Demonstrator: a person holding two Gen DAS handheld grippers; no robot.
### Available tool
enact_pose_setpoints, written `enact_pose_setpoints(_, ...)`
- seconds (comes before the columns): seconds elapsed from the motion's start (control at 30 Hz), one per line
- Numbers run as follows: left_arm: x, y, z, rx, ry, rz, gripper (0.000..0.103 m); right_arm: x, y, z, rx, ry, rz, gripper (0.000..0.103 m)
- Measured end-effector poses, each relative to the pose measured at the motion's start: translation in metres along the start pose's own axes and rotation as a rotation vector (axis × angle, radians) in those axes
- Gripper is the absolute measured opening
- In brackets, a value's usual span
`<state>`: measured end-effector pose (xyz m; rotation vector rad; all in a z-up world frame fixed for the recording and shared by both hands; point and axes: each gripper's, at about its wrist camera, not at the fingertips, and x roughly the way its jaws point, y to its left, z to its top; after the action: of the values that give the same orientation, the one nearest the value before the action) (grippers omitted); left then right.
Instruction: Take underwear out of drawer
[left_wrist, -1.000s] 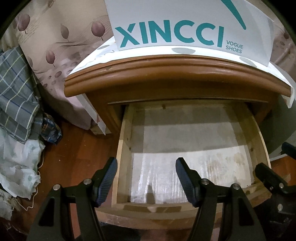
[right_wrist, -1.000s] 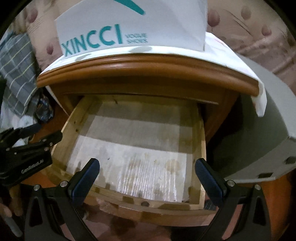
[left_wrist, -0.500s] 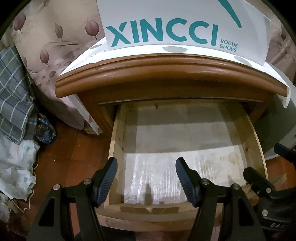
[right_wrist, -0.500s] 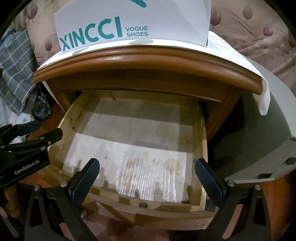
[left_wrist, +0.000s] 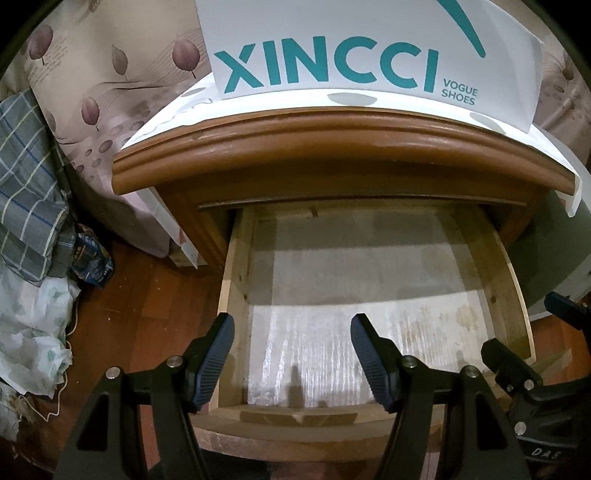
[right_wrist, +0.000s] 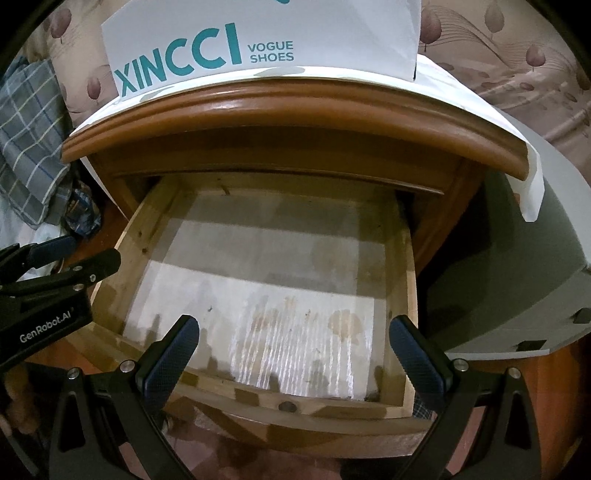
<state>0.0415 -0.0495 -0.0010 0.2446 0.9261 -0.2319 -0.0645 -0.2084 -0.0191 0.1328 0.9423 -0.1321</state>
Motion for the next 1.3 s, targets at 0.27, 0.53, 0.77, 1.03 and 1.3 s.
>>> enact_pose_setpoints(0.27, 0.0006, -0.0005, -0.0012, 0.011, 0.003, 0.003, 0.067, 0.0011, 0.0001, 0.0001, 0.006, 0.010, 0.010, 0.102)
enact_pose_setpoints(0.53, 0.0017, -0.0008, -0.0015, 0.011, 0.009, 0.004, 0.067, 0.0034, 0.0002, -0.0003, 0.011, 0.025, 0.013, 0.102)
enact_pose_setpoints(0.77, 0.0026, 0.0000, -0.0019, 0.010, 0.010, 0.006, 0.067, 0.0047, 0.0008, -0.0007, 0.005, 0.028, 0.013, 0.102)
enact_pose_setpoints(1.03, 0.0026, 0.0009, -0.0015, 0.007, 0.013, 0.009, 0.067, 0.0055, 0.0015, -0.0003, 0.001, 0.031, 0.013, 0.102)
enact_pose_setpoints(1.3, 0.0035, 0.0009, -0.0012, 0.011, 0.014, 0.014, 0.067, 0.0053, 0.0033, -0.0006, -0.007, 0.031, 0.011, 0.102)
